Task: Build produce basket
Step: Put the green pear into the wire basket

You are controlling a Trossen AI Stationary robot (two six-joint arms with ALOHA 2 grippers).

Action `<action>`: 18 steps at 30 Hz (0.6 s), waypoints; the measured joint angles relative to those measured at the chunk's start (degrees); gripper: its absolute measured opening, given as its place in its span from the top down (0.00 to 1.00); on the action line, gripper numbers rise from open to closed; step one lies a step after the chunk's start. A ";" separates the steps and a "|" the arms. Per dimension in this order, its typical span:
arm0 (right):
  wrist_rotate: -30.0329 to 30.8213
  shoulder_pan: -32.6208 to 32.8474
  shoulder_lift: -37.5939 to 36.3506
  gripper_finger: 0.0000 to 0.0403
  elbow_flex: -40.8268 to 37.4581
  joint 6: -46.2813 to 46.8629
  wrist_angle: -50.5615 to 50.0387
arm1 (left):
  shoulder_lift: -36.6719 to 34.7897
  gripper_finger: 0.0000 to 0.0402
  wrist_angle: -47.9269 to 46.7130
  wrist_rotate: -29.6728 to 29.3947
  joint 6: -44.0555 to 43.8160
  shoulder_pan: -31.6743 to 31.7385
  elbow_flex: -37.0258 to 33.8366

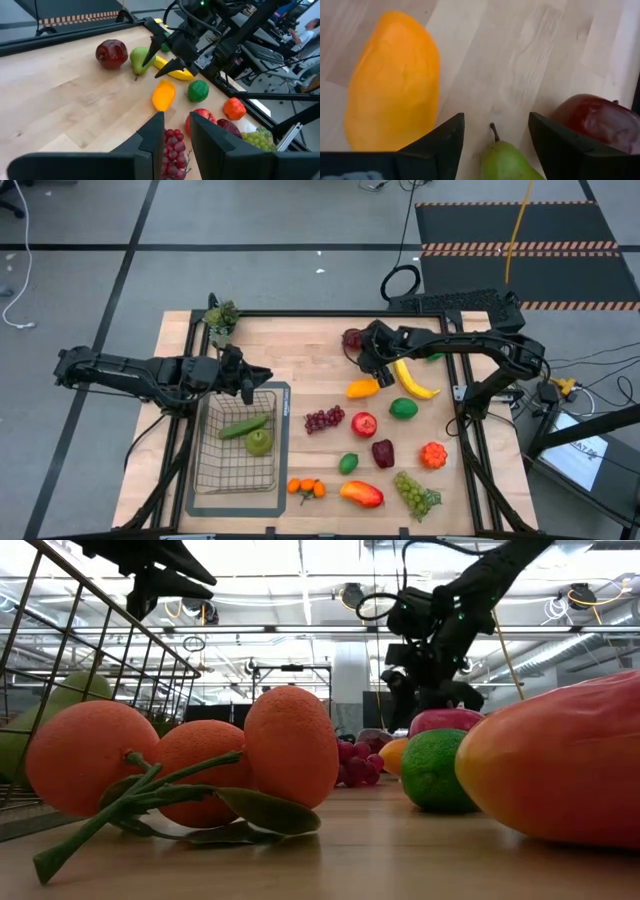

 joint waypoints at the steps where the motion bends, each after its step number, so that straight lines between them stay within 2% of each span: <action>1: -0.02 -0.02 0.46 0.48 -0.10 -0.02 0.47 | 0.00 0.78 0.00 0.00 0.00 0.01 0.00; 12: 7.34 -0.47 5.31 0.47 -0.27 -3.41 3.09 | 0.00 0.78 0.21 -0.04 -1.91 -0.06 0.00; 18: 7.22 -1.74 5.25 0.47 -0.25 -3.61 2.48 | 0.00 0.78 0.20 -0.03 -1.60 -0.06 -0.01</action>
